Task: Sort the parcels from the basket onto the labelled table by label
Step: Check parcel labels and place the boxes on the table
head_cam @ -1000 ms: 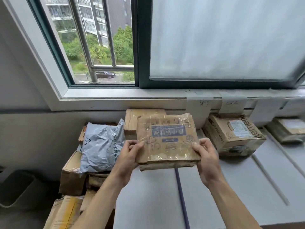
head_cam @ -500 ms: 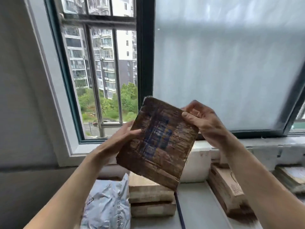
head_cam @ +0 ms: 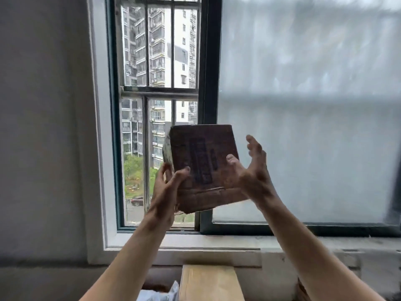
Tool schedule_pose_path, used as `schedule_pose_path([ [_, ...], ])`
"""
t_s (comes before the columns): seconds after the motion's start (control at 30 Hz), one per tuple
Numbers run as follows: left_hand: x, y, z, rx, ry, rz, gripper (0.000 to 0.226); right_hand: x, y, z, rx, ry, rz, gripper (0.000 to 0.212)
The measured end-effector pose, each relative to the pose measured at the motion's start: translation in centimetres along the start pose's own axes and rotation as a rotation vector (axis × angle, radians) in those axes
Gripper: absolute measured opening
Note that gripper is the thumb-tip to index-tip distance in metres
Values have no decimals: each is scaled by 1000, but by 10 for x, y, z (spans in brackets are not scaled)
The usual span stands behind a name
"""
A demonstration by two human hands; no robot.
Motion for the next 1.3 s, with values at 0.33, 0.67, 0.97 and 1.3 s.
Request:
schedule_pose_path([
  [0.33,-3,17,-1,-395,19,-148,106,52,-94,60,89,-385,-797,114],
  [0.67,6,11,35,-5,-169,-475,79,24,-96,67,-191,-489,-1150,108],
  [0.97,-14,-1,17,-62,-72,-208,135,34,-53,29,-258,-233,-821,108],
  [1.3,2,3,17,173,-109,-204,148,-5,-19,-2,-79,702,230,74],
])
Point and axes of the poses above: each hand's wrist, its own y-axis towards the middle knuckle, its own z-axis out of the palm, x = y × z, the point moved 9 cm from there along y, towards the middle knuckle, and after that the axes turned 14 degrees about -x, right-handed, at the moved point
